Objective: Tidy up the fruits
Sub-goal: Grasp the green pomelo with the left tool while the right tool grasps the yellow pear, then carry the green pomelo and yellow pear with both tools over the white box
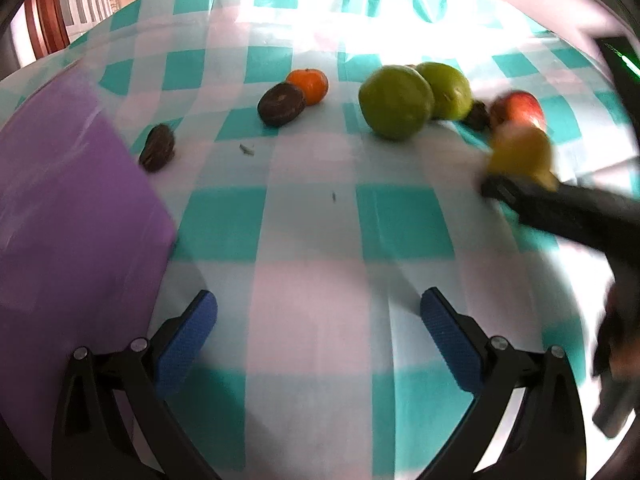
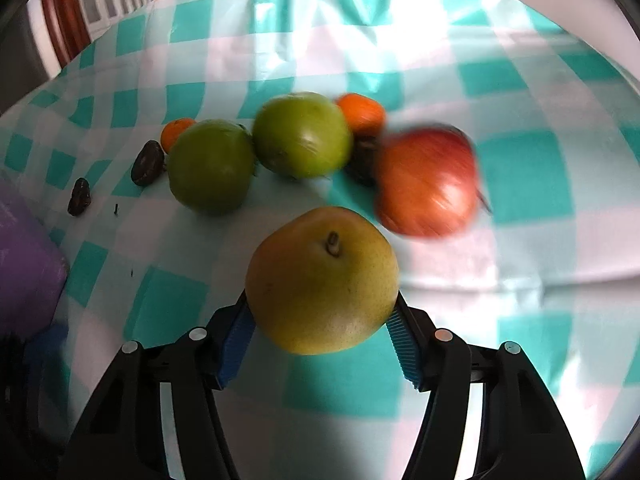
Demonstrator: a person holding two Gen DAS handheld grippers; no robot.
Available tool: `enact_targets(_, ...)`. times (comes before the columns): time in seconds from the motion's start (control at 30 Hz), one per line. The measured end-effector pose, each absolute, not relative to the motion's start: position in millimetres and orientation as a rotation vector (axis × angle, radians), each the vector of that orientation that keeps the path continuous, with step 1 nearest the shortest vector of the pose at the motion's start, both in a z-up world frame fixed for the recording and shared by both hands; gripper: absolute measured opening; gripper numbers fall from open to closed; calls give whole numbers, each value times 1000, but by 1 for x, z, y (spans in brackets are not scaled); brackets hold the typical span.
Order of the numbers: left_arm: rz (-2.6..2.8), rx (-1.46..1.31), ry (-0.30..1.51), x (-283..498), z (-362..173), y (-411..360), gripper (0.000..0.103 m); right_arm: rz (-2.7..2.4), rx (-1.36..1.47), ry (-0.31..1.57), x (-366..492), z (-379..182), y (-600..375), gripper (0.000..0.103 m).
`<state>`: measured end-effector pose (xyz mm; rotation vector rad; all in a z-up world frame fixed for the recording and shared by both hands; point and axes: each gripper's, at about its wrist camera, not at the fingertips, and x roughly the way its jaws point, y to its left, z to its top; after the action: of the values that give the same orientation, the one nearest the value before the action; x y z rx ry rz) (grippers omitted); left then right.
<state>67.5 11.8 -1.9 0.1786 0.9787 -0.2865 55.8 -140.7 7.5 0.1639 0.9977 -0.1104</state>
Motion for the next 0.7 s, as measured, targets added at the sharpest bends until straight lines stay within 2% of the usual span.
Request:
enact_targets(0.4, -426, 300, 926, 172, -2, -84, 101, -230, 250, 1025, -49, 10, -178, 61)
enact_targets(0.47, -465, 275, 943, 182, -4, -86, 88, -235, 256, 1021, -53, 10, -175, 61)
enact_targets(0.5, -479, 260, 941, 183, -3, -84, 86, -236, 257, 1018, -54, 10, -174, 61)
enact_targets(0.57, -493, 281, 908, 173, -1, -81, 60, -236, 259, 1016, -56, 10, -172, 61)
enact_targets(0.7, -492, 266, 944, 149, 3, -62, 60, -227, 248, 1028, -52, 11, -171, 61)
